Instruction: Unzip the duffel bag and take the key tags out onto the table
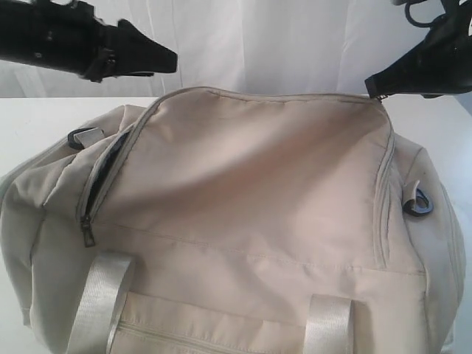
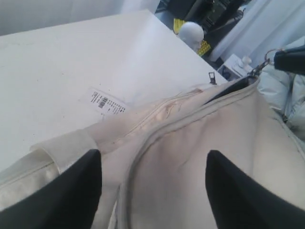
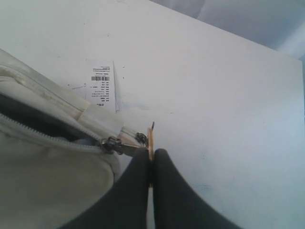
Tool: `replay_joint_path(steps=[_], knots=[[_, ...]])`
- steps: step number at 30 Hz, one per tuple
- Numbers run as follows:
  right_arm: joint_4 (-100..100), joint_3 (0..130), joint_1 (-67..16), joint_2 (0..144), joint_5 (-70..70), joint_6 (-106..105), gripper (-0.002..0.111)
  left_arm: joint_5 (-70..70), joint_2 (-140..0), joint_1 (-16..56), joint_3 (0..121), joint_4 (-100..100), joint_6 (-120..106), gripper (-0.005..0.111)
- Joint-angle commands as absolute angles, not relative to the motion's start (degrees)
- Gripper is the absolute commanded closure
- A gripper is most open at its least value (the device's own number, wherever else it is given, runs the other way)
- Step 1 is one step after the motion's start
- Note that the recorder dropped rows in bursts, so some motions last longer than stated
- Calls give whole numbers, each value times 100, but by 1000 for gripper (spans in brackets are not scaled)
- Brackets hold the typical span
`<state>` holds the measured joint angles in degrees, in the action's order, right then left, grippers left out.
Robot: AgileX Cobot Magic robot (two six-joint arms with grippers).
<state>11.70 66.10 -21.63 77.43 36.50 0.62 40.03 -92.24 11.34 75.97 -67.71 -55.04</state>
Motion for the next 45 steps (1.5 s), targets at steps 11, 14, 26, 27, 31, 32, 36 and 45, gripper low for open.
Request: replay_joint_path(steps=[11, 14, 26, 27, 31, 32, 36, 45], knots=[[1288, 6593, -2063, 7677, 3608, 0, 108, 4718, -10358, 1327, 8478, -6538, -5541, 107], [1288, 6593, -2063, 7677, 3633, 0, 108, 4563, -10337, 1314, 8478, -6373, -5530, 107], [1113, 6808, -2063, 7668, 4336, 0, 108, 4079, -10199, 277, 8478, -6057, -4731, 107], [986, 6808, -2063, 7663, 4463, 0, 108, 4109, -10196, 205, 8478, -6026, -4717, 107], [511, 6796, -2216, 7531, 5116, -345, 108, 4101, -10196, 120, 8478, -5837, -4688, 107], [498, 6796, -2287, 7446, 5248, -345, 108, 4050, -10196, 120, 8478, -5777, -4661, 107], [486, 6783, -2517, 6962, 5885, -308, 108, 3956, -10196, 120, 8478, -5782, -4592, 107], [-657, 5874, -2917, 5747, 6415, -295, 108, 3838, -10196, 120, 8478, -5822, -4592, 107]])
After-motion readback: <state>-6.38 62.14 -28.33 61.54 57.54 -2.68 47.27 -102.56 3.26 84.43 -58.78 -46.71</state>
